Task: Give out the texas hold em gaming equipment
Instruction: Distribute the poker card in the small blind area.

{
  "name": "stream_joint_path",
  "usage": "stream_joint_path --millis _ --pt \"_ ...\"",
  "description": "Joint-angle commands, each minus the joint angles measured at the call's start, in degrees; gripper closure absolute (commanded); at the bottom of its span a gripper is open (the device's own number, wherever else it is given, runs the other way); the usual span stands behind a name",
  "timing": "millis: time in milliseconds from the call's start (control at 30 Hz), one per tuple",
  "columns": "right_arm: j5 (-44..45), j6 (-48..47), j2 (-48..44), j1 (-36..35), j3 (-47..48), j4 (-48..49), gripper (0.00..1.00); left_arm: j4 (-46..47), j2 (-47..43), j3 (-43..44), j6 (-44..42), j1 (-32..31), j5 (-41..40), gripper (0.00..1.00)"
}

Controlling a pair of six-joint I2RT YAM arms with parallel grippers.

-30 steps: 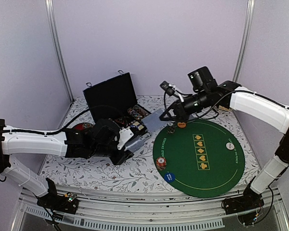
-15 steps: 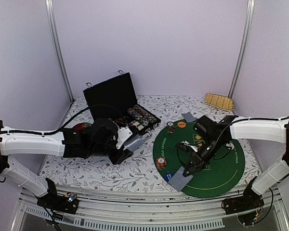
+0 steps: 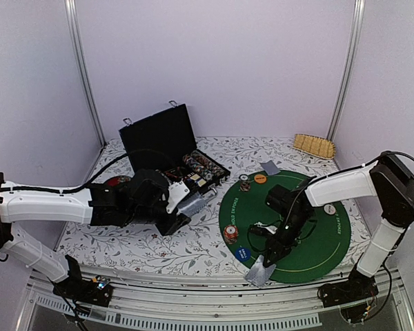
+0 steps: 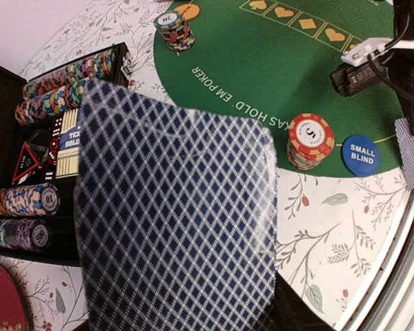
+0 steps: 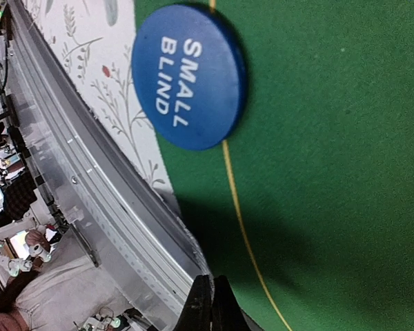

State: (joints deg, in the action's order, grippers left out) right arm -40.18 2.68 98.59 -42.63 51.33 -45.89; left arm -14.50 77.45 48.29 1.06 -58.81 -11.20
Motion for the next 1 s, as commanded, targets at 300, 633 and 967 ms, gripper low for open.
stream_joint_path --millis 300,633,967 --pt "12.6 -1.3 5.1 0.1 7.5 -2.4 0.95 -0.6 -0.9 1.8 -0.5 0.5 -0.7 0.46" --pt "13.9 -0.9 5.6 0.0 8.0 -3.2 0.88 -0.8 -0.8 1.9 -0.9 0.5 -1.0 0.46" --pt "20.2 1.0 1.0 0.1 12.7 -8.1 0.31 -0.8 -0.9 2.1 -1.0 0.4 -0.8 0.46"
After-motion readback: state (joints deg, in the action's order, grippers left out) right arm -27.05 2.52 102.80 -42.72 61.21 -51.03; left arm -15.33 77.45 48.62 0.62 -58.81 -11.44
